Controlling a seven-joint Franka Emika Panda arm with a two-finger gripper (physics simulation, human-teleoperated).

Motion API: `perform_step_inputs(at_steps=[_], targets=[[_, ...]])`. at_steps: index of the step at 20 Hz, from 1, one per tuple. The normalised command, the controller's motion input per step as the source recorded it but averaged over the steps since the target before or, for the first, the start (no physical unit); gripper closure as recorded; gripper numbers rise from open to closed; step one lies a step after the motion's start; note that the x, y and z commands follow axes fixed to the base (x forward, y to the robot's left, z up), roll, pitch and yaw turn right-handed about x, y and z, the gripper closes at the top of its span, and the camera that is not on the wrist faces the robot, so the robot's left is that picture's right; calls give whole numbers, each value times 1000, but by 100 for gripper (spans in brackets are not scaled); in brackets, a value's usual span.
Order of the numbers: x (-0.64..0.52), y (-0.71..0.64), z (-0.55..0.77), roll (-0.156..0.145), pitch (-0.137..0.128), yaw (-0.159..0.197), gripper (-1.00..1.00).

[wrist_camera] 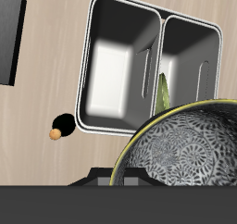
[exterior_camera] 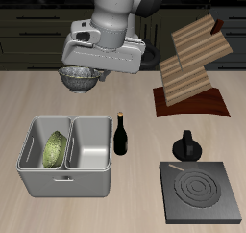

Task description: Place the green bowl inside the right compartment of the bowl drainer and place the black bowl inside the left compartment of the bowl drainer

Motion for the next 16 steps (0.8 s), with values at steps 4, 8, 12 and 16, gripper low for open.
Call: perform_step_inputs(at_steps=[4,8,12,16], targets=[[344,45,-70,-20,21,-8,100],[256,75,-156,-3,25,-1,100],[196,104,-142,13,17,-2,100],[207,176,-179,18,23,-28,100]])
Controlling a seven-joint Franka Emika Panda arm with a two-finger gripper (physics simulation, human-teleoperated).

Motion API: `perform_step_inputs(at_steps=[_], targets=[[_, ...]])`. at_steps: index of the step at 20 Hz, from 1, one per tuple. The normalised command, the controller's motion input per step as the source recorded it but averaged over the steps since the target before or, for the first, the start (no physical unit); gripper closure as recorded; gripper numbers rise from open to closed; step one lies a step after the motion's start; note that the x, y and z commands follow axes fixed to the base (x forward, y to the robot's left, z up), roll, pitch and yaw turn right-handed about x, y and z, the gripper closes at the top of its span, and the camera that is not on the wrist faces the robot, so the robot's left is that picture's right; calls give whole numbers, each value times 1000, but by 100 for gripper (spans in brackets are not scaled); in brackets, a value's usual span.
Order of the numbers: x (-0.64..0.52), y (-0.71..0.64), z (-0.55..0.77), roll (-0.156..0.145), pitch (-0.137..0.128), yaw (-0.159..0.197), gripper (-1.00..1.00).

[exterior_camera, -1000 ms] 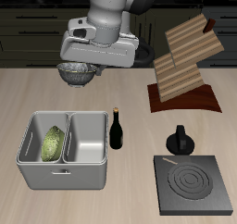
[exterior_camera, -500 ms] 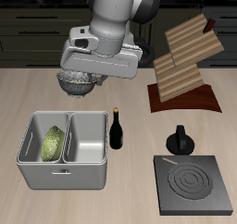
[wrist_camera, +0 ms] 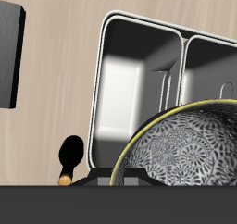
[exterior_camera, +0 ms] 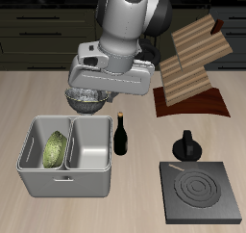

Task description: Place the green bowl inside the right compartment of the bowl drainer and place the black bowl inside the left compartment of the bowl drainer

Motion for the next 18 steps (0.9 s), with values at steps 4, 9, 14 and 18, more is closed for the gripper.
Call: perform_step_inputs(at_steps=[4,9,14,18], targets=[[71,96,-149,17,11,4,100],[-13,145,-219,47,14,-9,100],[-43,143,-221,36,21,-9,100],[-50,26,-278,21,25,-3,100]])
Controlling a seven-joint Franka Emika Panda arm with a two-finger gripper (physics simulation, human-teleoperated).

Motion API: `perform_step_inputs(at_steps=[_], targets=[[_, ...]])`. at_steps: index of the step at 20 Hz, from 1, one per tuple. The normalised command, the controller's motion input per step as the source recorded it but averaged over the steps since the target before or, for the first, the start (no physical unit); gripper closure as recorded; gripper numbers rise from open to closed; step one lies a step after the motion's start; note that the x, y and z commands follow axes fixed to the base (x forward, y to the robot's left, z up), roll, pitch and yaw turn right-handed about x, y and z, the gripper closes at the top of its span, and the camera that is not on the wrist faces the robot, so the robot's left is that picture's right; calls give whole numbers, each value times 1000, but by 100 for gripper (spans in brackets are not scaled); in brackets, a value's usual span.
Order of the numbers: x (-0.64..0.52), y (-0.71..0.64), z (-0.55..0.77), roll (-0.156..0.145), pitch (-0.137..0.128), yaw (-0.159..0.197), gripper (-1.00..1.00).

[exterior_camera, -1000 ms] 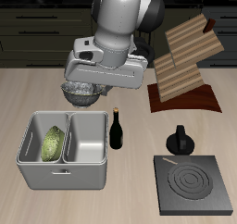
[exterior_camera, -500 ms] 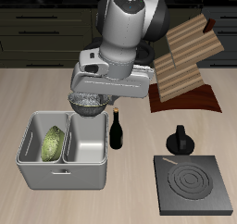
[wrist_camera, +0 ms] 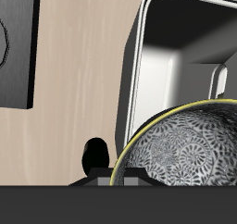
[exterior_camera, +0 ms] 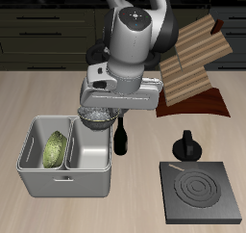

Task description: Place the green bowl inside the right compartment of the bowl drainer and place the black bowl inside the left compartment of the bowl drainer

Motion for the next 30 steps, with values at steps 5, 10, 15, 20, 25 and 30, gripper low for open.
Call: perform_step_inputs(at_steps=[5,10,15,20,25,30], targets=[[-90,12,-162,7,10,-6,100],[-209,26,-154,14,5,-18,-100],[-240,-16,137,20,-22,-16,-100],[-603,54,511,69,-91,-32,-100],[-491,58,372,27,-66,42,-100],[-262,-65,89,-3,-16,8,-100]])
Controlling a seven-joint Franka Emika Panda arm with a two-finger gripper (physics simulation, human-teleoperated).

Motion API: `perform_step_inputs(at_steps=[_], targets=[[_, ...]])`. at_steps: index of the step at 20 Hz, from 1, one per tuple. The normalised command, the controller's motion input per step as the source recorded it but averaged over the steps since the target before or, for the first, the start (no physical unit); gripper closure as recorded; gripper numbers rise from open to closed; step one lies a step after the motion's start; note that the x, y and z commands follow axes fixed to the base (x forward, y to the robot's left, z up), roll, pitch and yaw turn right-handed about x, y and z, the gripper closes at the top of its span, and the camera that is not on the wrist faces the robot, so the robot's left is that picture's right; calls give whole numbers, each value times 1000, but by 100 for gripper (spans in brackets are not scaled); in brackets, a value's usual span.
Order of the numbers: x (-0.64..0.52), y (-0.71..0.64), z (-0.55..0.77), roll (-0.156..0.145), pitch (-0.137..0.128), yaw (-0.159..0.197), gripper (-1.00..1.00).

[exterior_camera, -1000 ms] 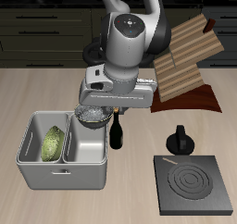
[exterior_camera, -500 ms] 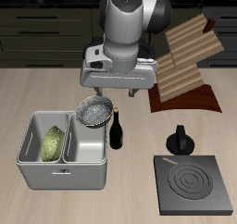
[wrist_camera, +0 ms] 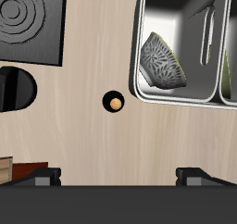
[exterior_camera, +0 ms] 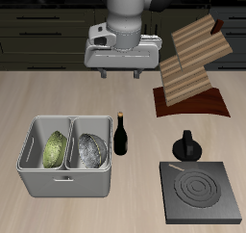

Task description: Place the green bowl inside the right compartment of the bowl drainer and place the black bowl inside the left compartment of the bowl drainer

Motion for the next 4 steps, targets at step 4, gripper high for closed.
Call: perform_step_inputs(at_steps=[4], targets=[[-79,-109,-31,-12,0,9,-100]])
